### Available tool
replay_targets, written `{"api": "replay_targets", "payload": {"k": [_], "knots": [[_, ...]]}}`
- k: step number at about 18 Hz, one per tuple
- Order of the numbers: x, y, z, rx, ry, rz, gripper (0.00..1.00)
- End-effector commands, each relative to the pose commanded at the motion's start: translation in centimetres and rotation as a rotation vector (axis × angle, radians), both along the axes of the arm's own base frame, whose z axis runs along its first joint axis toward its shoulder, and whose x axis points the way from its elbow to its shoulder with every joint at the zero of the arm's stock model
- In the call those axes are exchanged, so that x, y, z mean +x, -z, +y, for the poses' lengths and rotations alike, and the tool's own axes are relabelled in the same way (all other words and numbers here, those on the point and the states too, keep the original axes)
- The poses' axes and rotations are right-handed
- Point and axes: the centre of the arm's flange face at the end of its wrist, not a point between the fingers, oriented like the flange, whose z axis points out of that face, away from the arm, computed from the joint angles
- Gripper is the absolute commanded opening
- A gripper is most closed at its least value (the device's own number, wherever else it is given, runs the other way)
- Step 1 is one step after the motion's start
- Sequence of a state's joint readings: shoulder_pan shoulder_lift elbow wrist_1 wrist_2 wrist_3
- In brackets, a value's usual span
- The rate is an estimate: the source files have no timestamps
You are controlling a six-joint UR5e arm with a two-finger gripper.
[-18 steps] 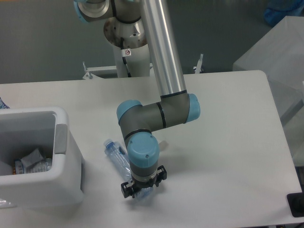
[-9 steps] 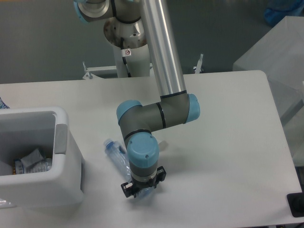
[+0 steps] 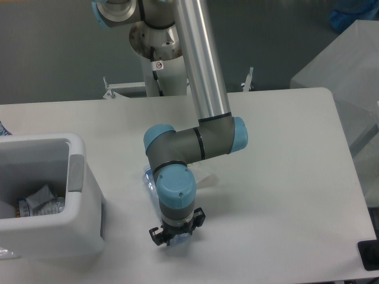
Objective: Place the trash in the trash can
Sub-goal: 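Close the gripper around the bottle's cap end, then lift the bottle and carry it over the white bin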
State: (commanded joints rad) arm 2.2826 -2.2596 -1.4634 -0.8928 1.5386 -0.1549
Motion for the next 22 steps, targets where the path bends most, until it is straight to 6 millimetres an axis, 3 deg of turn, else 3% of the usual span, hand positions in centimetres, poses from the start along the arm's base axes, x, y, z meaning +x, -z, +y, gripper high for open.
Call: {"api": "replay_targets", "payload": {"k": [7, 9, 16, 18, 22], "knots": [[0.2, -0.2, -0.1, -0.008, 0.005, 0.007, 0.66], [0.2, -0.5, -0.1, -0.007, 0.005, 0.011, 0.57], [0.3, -1.0, -0.2, -0.005, 0.006, 0.013, 0.58], [0.3, -2.9, -0.2, 0.015, 0.006, 0.034, 0.58], [0.1, -10.8, 0.0, 0.122, 0.014, 0.128, 0.58]]}}
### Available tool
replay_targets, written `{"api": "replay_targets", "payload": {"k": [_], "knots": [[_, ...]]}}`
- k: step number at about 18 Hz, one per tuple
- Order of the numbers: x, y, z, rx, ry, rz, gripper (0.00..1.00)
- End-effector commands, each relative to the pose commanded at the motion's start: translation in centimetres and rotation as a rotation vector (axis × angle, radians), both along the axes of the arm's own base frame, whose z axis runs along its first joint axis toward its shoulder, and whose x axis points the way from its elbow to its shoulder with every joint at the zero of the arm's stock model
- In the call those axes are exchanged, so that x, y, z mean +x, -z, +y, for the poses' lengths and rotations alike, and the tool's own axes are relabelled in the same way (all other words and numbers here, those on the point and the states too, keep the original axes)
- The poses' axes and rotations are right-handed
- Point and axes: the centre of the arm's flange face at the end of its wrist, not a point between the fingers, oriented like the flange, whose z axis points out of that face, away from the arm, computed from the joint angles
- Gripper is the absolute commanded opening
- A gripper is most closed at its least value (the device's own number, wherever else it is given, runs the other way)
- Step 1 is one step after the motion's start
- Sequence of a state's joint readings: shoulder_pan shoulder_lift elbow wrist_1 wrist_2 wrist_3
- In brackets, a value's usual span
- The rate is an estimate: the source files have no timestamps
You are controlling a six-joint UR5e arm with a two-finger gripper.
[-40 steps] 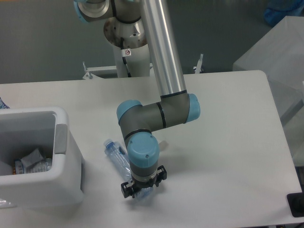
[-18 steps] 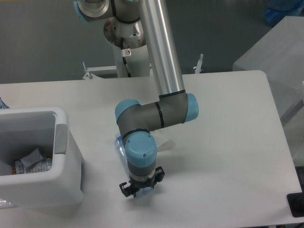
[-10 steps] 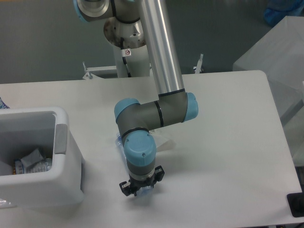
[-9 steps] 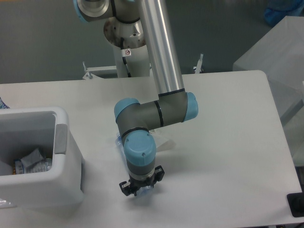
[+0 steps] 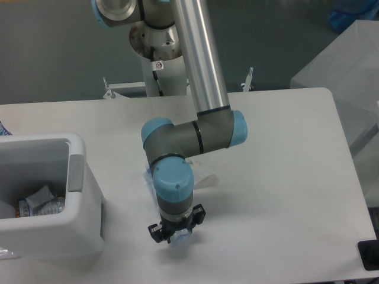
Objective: Place the trash in the trash can
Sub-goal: 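Lift the bottle and carry it over the white bin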
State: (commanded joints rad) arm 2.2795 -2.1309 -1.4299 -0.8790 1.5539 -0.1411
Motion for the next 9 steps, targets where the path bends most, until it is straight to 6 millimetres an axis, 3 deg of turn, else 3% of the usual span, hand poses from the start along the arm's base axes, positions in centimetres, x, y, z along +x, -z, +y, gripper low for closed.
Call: {"api": "replay_targets", "payload": {"k": [4, 9], "knots": [[-0.8, -8.5, 0.0, 0.167, -0.011, 0.139, 0.58], [-1.7, -17.0, -0.3, 0.348, -0.021, 0.280, 0.58]]}}
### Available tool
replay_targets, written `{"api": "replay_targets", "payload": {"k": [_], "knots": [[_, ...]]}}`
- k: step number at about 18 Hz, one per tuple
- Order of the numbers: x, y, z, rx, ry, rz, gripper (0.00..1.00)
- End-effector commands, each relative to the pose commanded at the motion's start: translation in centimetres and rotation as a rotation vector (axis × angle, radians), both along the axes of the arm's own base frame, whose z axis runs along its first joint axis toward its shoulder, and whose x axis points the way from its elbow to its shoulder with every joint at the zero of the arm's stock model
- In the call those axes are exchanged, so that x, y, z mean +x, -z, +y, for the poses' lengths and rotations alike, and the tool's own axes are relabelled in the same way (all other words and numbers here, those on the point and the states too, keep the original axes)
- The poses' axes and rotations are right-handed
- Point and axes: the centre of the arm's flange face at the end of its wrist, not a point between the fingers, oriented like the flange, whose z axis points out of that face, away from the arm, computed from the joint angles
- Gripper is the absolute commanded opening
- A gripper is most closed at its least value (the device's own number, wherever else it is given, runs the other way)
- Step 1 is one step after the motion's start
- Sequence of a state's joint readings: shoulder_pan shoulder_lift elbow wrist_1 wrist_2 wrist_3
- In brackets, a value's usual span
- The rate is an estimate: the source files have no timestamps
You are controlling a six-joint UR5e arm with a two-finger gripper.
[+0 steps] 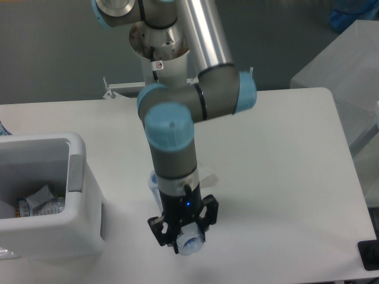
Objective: Place the trash in the trash can
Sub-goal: 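Lift the bottle and carry it over the white bin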
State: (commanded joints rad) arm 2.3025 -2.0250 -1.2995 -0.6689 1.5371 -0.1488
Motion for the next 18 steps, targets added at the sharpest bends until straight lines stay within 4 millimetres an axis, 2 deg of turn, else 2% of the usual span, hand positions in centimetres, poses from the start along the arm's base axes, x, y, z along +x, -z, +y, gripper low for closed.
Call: {"api": "replay_targets", "payload": {"k": [4, 7, 9, 12, 14, 18], "knots": [[0.6, -5.6, 0.6, 0.105, 0.016, 0.089, 0.58], [2.4, -9.3, 0.2, 0.180, 0.051, 0.135, 0.58], [3.6, -11.0, -0.1, 0.225, 0.083, 0.142, 0.58], [6.8, -13.2, 0.3, 0.262, 0.139, 0.150, 0.58], [7.7, -14.7, -0.3, 0.279, 0.147, 0.165, 0.58], [11.4, -16.7, -0.2, 0.305, 0.194, 0.179, 0.59]]}}
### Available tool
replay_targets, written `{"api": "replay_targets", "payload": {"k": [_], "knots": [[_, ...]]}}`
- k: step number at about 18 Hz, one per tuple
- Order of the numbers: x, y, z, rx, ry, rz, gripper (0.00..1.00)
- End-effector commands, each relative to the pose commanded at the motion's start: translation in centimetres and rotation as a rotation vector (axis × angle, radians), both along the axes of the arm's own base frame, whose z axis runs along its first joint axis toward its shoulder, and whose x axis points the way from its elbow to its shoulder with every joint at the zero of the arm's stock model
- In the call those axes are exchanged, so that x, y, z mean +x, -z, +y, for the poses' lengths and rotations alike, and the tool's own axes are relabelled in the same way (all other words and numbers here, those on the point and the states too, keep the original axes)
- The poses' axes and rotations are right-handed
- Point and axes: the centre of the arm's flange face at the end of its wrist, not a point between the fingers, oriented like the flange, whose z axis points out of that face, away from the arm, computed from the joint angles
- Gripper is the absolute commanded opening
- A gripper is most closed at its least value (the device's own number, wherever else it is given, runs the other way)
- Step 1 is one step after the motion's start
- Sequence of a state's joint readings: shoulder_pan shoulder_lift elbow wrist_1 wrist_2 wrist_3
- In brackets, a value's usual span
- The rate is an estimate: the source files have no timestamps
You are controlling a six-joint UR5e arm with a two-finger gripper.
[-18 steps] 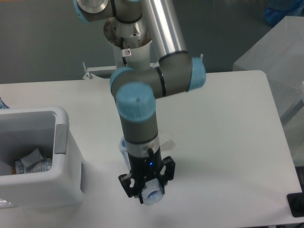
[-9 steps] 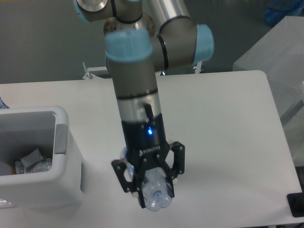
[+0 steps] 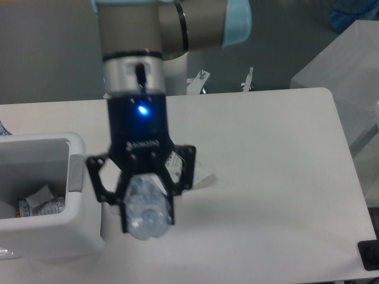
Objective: Place the trash in the trash can
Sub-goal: 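Lift the bottle and carry it over the white bin, then lower the bottle into the bin and open the gripper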
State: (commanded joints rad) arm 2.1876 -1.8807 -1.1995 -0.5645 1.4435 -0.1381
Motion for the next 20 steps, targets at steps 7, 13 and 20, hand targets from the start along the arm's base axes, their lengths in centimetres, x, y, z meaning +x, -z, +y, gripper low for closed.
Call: {"api": "replay_targets", "payload": {"k": [7, 13, 20], "knots": [[6.3, 1.3, 2.9, -0.019, 0.104, -0.012, 0.59], [10.5, 5.4, 5.2, -0.083, 0.177, -0.047, 0.59], [12.2, 7.2, 6.6, -0.106, 0.207, -0.060, 0.59]]}}
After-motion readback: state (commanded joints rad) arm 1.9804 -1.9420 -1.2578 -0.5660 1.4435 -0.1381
